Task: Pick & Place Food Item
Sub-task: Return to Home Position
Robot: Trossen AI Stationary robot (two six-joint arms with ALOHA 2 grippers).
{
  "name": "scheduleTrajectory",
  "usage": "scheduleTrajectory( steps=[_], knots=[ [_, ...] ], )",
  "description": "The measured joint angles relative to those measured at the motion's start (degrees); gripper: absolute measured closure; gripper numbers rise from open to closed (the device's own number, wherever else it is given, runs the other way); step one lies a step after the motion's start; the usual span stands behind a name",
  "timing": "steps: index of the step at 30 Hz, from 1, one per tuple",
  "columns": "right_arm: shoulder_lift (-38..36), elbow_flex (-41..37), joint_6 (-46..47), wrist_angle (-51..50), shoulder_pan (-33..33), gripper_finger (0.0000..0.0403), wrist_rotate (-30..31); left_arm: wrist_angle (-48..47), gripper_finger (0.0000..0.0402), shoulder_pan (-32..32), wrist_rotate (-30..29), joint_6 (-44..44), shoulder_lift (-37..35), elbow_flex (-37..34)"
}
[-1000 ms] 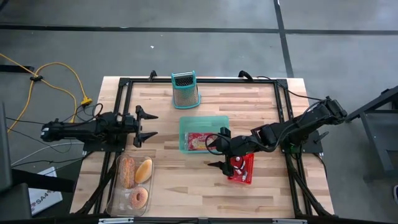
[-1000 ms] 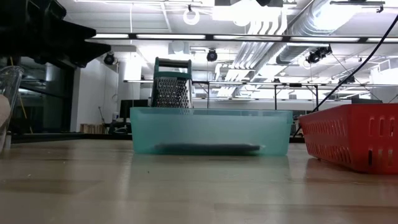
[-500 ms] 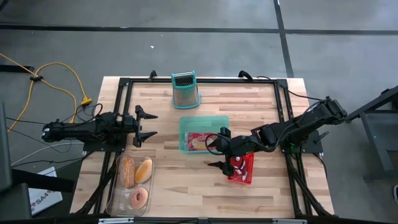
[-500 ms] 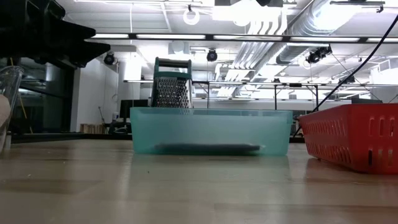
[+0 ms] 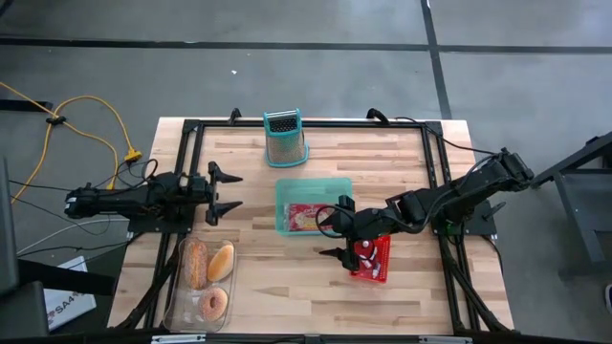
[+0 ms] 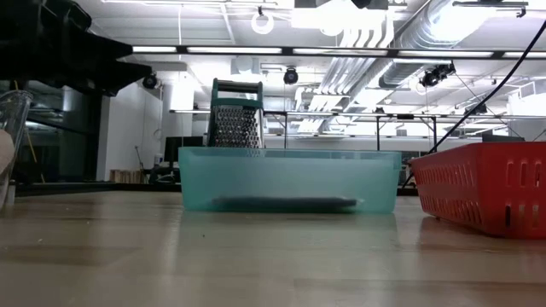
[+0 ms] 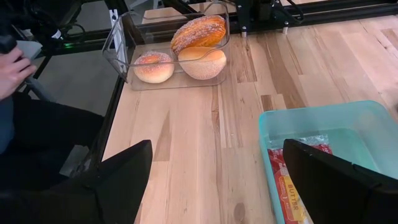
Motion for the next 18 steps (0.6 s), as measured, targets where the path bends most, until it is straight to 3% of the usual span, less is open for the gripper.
scheduleTrajectory(
  steps=[18],
  knots=[
    [0.0,-0.02,0.0,-0.02,0.0,0.0053,0.0,-6.71,0.0065,0.0,-0.71,-3.04,0.0,-0.05]
  ],
)
